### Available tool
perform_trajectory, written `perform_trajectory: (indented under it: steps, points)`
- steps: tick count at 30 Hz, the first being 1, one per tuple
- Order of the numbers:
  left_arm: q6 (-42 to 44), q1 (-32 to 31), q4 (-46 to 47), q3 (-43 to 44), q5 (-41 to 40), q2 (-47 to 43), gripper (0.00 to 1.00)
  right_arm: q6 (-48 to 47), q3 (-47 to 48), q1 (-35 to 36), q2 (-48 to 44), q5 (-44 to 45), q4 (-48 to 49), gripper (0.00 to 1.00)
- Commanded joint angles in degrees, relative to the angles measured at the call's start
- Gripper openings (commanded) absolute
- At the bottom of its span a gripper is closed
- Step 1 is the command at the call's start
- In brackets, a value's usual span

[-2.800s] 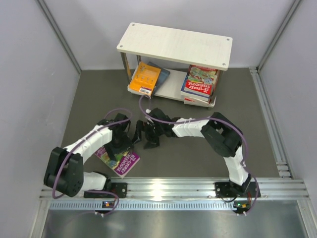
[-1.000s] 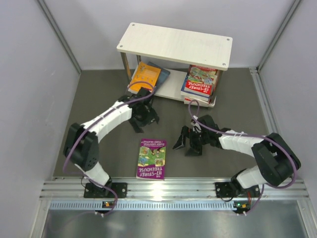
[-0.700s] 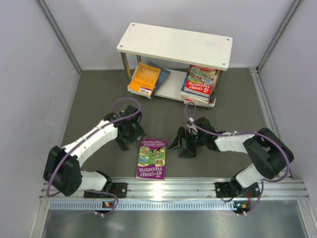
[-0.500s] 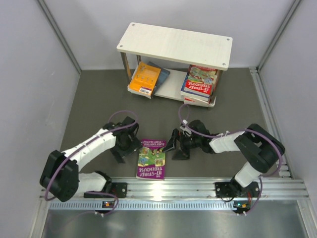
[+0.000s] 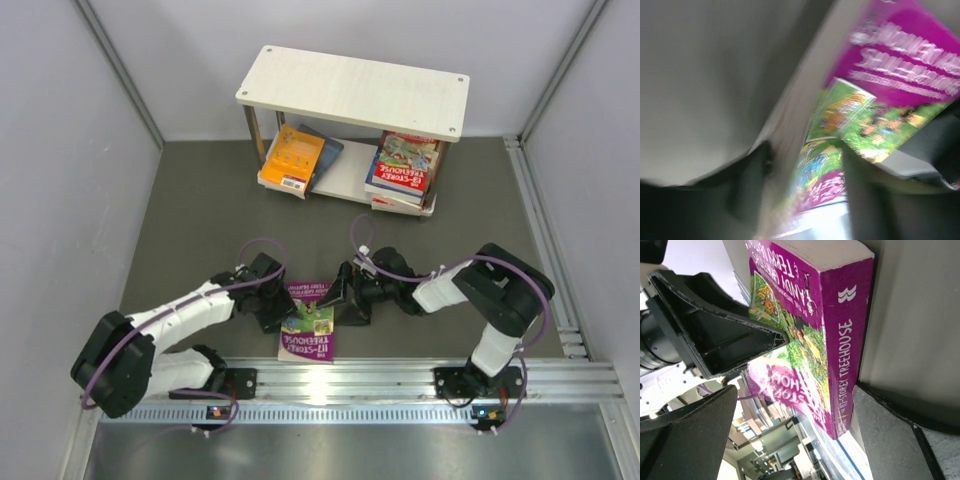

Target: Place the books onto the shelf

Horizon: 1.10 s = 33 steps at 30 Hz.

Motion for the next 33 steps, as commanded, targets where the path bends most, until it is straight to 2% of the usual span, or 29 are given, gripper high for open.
perform_trajectory:
  steps: [1, 2, 3, 4, 11, 18, 26, 29, 32, 33]
  points:
    - [-3.1, -1.8, 16.2, -3.4, 5.4, -0.2, 0.43, 0.2, -2.4, 2.1, 2.0, 5.6, -1.1, 0.98]
    - [-3.1, -1.9, 17.0, -3.9, 5.8, -0.7, 0.31, 0.4, -3.0, 2.2, 2.0, 5.7, -0.7, 0.98]
    - [-3.3, -1.8, 17.4, -3.9, 5.8, -1.6, 0.05, 0.8, -3.1, 2.2, 1.9, 5.8, -0.3, 0.99]
    - [-3.3, -1.8, 17.2, -3.9, 5.8, -1.9, 0.00, 1.1, -3.5, 2.1, 1.7, 5.8, 0.0, 0.99]
    - [-0.9, -1.0, 11.5, 0.0, 2.1, -8.5, 0.00, -0.4, -4.4, 2.1, -0.6, 7.3, -3.7, 0.99]
    - [-1.8, 1.6, 10.1, 1.2, 1.2, -15.6, 0.00, 1.0, -6.0, 3.4, 0.4, 7.1, -4.4, 0.99]
    - [-2.4, 2.9, 10.9, 0.1, 2.6, -17.7, 0.00, 6.8, -6.1, 6.6, 3.7, 5.7, 4.7, 0.96]
    - [-2.8, 2.9, 11.8, -1.8, 2.2, -18.0, 0.00, 8.3, -5.5, 7.2, 3.0, 5.7, 6.4, 0.88]
    - [-3.3, 2.9, 14.8, -4.6, 3.4, -17.8, 0.00, 10.2, -5.4, 7.6, 2.9, 5.8, 9.3, 0.64]
    - [-3.2, 2.9, 15.3, -5.1, 3.6, -17.6, 0.00, 10.7, -5.4, 7.7, 3.1, 5.8, 11.4, 0.46]
